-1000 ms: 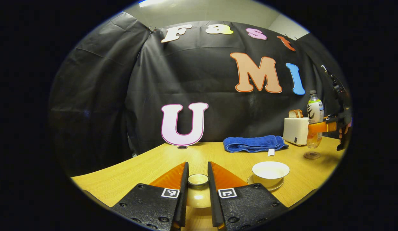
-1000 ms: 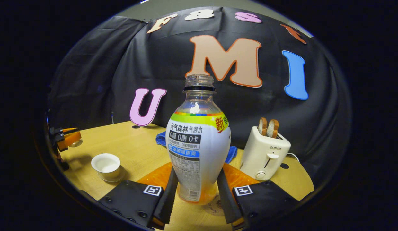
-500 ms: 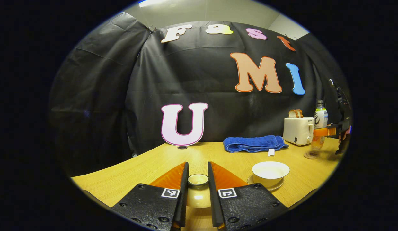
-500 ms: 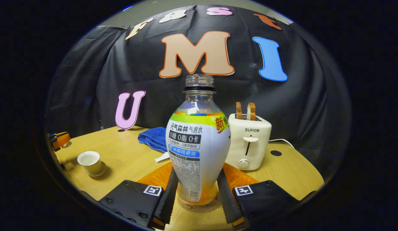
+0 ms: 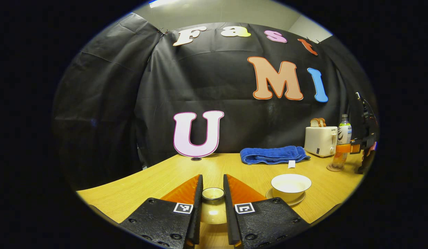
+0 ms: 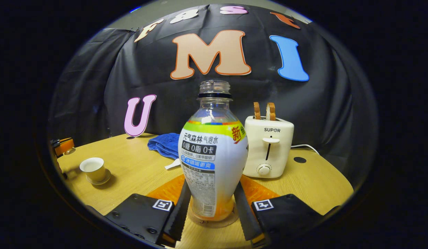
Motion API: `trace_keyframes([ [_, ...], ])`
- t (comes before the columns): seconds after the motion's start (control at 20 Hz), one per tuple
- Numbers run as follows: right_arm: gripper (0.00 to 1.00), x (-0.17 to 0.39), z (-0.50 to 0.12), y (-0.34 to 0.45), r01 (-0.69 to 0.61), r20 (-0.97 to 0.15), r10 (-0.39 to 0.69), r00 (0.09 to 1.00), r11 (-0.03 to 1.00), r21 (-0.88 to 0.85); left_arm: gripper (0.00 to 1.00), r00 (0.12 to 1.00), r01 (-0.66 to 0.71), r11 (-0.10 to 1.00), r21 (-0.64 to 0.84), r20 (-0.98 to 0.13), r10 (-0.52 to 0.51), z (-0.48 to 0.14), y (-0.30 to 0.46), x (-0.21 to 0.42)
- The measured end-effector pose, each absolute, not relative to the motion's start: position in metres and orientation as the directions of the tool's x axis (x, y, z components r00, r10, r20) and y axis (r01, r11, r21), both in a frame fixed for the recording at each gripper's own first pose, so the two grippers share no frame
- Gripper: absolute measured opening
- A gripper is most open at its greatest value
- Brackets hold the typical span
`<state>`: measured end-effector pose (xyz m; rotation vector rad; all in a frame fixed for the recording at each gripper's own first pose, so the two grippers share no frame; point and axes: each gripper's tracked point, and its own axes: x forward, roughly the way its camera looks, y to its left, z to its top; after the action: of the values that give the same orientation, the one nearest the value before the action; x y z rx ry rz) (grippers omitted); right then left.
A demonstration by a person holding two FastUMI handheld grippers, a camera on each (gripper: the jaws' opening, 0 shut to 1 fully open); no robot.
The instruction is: Open the teacup lid with one hand, grasp the water bottle and pour water into the teacup with the other hand; after pouring, place the water bottle on the coaster and then close the teacup lid.
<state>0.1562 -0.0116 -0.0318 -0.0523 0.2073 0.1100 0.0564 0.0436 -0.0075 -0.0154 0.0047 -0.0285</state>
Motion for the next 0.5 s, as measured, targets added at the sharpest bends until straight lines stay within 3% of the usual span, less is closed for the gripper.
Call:
trace_keyframes([
  [0.5,0.84,0.1519,-0.0365,-0.0127,-0.121,-0.204,0.113,0.972,0.992,-0.026,0.29,1.0,0.029,0.999,-0.015,-0.005,-0.029,-0.0072,0.0436,0.0563],
])
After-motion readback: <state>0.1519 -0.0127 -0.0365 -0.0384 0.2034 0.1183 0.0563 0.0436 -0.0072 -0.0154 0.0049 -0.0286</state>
